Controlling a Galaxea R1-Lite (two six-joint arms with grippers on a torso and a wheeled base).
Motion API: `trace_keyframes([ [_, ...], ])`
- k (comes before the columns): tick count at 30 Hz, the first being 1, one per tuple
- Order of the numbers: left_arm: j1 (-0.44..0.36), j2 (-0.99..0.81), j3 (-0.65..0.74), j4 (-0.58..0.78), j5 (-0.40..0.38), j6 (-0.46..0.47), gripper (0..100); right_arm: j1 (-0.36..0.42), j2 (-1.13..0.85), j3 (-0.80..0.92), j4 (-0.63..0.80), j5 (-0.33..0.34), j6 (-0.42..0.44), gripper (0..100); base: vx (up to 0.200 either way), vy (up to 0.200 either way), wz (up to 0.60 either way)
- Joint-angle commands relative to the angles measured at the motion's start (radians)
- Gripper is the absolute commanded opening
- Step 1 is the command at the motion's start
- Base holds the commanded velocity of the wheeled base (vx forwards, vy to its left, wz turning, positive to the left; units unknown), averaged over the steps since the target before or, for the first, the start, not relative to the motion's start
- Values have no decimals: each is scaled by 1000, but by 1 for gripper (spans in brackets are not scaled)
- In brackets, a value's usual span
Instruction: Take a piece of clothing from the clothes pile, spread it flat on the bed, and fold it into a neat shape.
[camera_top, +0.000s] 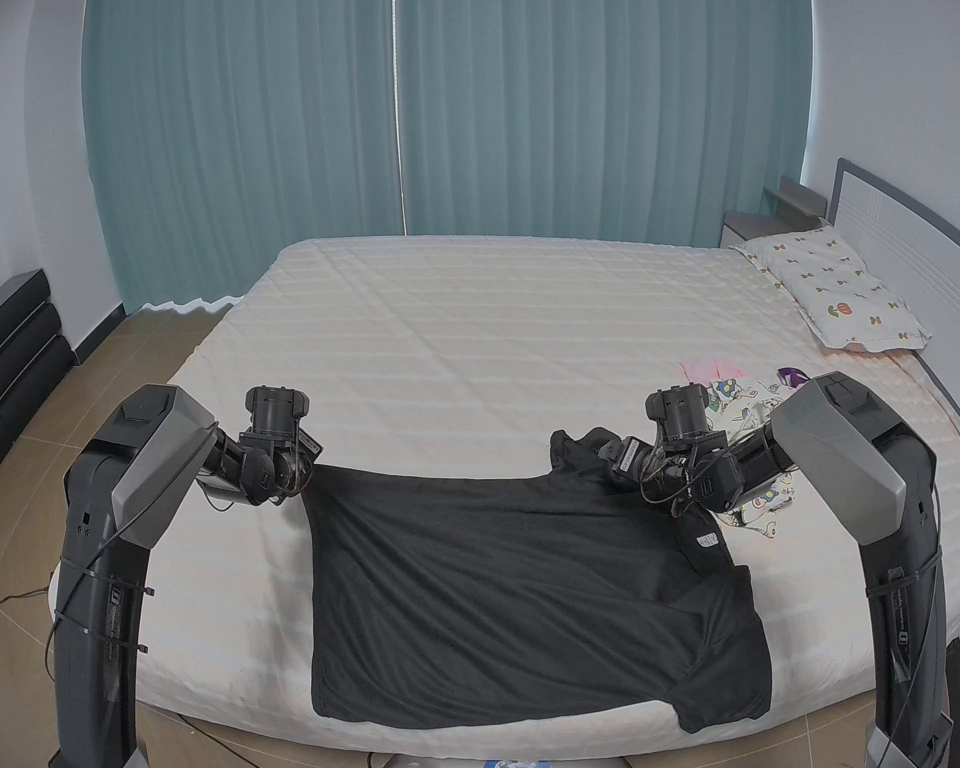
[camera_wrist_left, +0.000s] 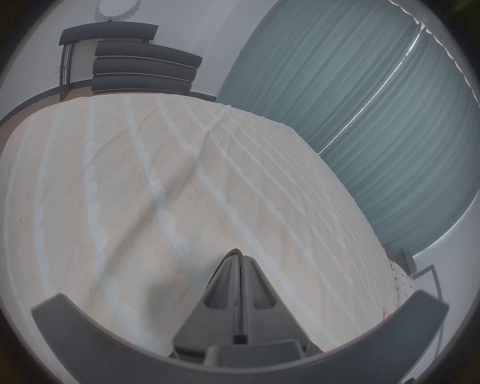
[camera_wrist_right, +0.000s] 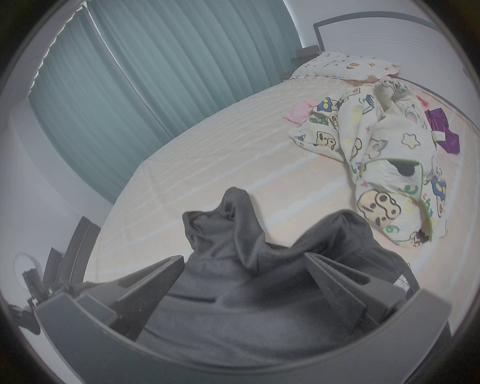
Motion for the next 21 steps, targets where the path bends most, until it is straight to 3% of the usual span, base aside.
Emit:
trace_keyframes([
  [1, 0, -3, 3, -3, 0, 0, 0, -1, 81, -93, 47, -18, 11, 100, 0, 0, 0],
  [2, 0, -3, 3, -3, 0, 0, 0, -3, 102, -128, 103, -18, 16, 100, 0, 0, 0],
  [3, 0, -3, 1, -3, 0, 0, 0, -5, 110, -150, 120, -20, 17, 0, 0, 0, 0],
  [12, 0, -3, 1, -4, 0, 0, 0, -51, 110, -239, 129, -60, 51, 0, 0, 0, 0],
  [21, 3, 6, -17, -9, 0, 0, 0, -192, 164, -343, 136, -107, 83, 0, 0, 0, 0],
])
